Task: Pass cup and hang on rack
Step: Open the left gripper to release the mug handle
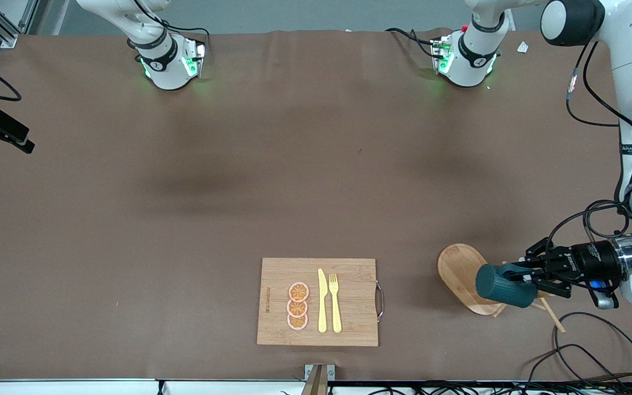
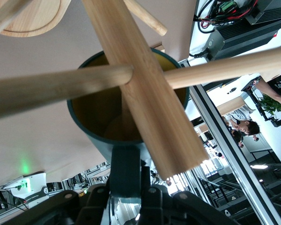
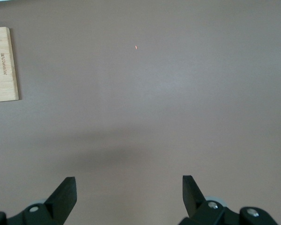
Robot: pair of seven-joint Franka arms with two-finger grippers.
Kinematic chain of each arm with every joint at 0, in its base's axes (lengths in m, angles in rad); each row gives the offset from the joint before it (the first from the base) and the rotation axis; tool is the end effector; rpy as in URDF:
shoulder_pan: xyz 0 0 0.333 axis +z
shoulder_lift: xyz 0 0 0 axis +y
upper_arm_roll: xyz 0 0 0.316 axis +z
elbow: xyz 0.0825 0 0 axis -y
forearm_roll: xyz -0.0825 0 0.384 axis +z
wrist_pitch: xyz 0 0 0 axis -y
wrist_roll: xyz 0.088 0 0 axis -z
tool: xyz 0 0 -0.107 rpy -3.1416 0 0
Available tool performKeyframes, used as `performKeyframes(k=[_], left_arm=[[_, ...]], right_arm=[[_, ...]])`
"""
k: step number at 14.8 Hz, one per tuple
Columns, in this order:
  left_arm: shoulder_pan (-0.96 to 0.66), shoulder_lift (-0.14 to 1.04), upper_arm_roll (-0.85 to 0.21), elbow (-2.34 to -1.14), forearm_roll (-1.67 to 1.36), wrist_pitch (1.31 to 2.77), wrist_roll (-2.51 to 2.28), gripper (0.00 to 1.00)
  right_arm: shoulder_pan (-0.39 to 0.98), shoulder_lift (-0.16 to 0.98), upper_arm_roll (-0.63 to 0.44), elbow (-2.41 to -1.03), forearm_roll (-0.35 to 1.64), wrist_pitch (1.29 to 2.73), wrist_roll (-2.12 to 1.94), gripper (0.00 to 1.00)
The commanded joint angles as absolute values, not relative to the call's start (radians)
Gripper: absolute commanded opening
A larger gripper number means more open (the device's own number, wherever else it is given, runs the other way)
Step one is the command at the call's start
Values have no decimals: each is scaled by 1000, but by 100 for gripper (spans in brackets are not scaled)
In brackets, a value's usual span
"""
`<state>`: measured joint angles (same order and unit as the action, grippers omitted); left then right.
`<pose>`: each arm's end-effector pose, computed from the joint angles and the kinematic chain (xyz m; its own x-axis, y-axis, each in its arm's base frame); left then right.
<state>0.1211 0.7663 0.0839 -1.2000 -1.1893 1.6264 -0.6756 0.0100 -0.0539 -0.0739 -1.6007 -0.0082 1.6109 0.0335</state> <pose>0.7419 0.0385 0.3562 0.4369 0.4059 -0.8027 0.8965 -0.1236 0.4255 0.5407 -0.0366 0.6435 0.9932 -0.0969 0.0640 -0.0973 -0.9953 0.0021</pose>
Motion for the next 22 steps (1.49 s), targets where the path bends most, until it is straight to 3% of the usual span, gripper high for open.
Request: performKeyframes(k=[1,4,6,7,15,22], left_arm=[[129,778,84,-1186,-1212,1626,-657,9],[127,779,84,-1186,-1212,1626,-658,35],[127,776,83,-1186,-1213,1626,-655,73],[126,773,83,-1186,-1213,1626,-644,100],[118,697,87,-1184,-1177,1624,-652,100],[52,540,75,-1186,-831,1623,-649,100]], right_arm=[[18,-78,-77,-1614,-21,1603,31,100],[18,-78,-77,-1614,-20,1603,31,100],[18,-78,-77,-1614,-21,1603,31,100],[18,-78,-77,-1614,-21,1603,31,100],[18,-78,-78,-1614,-20,1603,31,100],[18,-78,-78,-1614,-21,1605,31,100]])
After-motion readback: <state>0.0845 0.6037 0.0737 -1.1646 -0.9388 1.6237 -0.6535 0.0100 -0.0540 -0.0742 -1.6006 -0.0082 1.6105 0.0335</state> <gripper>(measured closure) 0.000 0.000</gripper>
